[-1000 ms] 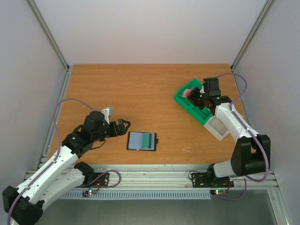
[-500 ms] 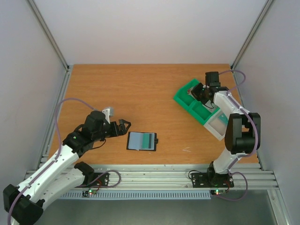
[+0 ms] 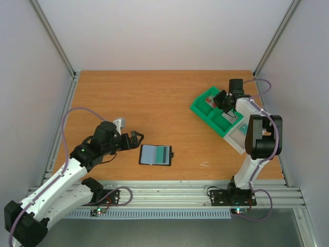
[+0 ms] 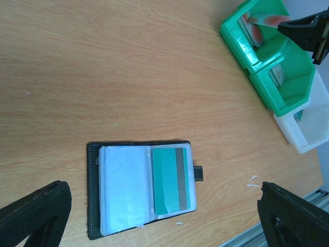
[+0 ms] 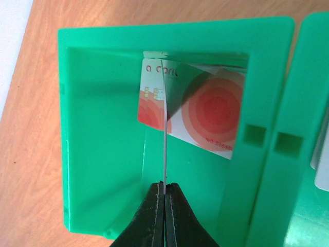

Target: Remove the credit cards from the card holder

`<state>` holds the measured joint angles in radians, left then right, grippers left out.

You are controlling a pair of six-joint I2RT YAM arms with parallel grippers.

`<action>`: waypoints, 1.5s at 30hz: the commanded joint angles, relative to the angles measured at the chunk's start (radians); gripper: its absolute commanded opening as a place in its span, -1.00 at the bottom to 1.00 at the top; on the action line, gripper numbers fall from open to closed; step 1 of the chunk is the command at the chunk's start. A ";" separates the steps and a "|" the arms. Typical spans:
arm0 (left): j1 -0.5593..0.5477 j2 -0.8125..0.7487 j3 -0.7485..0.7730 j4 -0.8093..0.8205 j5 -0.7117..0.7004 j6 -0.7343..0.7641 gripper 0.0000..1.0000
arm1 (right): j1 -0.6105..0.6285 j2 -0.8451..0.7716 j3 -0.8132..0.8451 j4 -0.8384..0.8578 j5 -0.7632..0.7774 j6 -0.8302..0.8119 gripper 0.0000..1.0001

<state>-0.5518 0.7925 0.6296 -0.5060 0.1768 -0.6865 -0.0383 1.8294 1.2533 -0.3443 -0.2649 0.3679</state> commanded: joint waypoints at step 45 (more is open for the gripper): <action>-0.002 0.059 0.010 0.010 0.001 0.013 0.99 | -0.025 0.036 0.172 -0.194 0.045 -0.010 -0.46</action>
<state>-0.5518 0.8391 0.6296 -0.5121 0.1753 -0.6731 -0.0563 1.9156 1.4036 -0.4793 -0.2390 0.3801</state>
